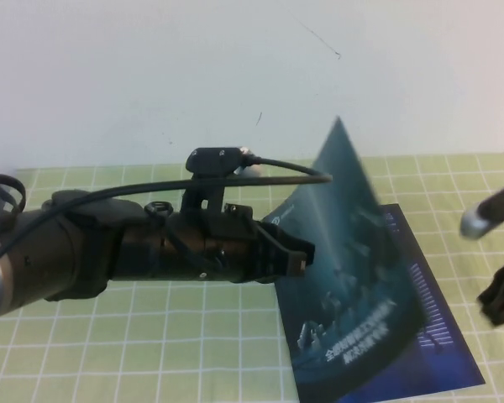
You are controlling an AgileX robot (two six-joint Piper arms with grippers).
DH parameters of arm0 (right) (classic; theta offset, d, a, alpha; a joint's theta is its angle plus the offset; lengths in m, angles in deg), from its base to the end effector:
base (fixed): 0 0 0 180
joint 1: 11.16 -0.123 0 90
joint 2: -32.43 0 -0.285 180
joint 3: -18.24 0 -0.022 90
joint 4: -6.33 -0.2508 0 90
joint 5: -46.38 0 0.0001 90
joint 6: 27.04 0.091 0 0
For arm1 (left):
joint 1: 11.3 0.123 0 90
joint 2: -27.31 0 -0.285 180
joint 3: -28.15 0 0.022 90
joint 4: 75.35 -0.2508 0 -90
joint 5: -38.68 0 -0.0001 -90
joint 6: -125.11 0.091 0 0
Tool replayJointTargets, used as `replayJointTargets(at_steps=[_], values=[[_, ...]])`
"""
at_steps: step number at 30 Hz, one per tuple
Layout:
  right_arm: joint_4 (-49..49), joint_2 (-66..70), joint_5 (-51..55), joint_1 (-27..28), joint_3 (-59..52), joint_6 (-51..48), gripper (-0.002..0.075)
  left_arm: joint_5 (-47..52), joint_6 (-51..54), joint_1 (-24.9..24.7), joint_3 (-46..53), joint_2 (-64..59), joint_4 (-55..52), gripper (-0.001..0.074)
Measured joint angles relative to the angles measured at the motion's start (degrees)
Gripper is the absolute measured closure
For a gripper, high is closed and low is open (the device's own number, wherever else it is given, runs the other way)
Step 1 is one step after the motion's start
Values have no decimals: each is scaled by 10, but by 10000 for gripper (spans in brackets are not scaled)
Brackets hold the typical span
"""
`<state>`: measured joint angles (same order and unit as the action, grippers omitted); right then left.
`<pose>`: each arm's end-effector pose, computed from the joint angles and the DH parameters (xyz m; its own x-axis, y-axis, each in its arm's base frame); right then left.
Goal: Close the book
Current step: 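Close the open booklet and leave it lying on the table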
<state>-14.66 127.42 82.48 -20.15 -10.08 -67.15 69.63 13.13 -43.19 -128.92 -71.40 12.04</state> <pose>0.2739 0.0628 0.2053 -0.7507 -0.5036 -0.4276 -0.5691 0.8217 0.0312 0.2584 -0.2160 0.2491 -0.7053 0.1109 -0.7001 0.6230 0.5681 -0.5377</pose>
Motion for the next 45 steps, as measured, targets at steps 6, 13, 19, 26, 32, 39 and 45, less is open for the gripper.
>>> replayJointTargets(at_steps=[6, 13, 19, 26, 32, 39, 45], values=[[117, -85, 84, 0, 126, 112, 729, 61, -3, 0, -1, -23, 14, 739], [157, -174, 210, 0, 229, 121, 729, 25, -139, 2, -1, 11, -186, 739], [262, -287, 262, 0, 228, 178, 729, 4, -422, 24, -1, 143, -554, 739], [256, -441, 267, 0, 157, 205, 729, 68, -736, 25, 3, 304, -916, 739], [239, -598, 226, 0, 7, 238, 729, 40, -782, 26, 80, 455, -965, 739], [206, -727, 146, 0, -168, 252, 729, 3, -790, 26, 194, 591, -969, 739], [192, -755, 138, 0, -237, 254, 729, 3, -790, 26, 260, 643, -1015, 739]])
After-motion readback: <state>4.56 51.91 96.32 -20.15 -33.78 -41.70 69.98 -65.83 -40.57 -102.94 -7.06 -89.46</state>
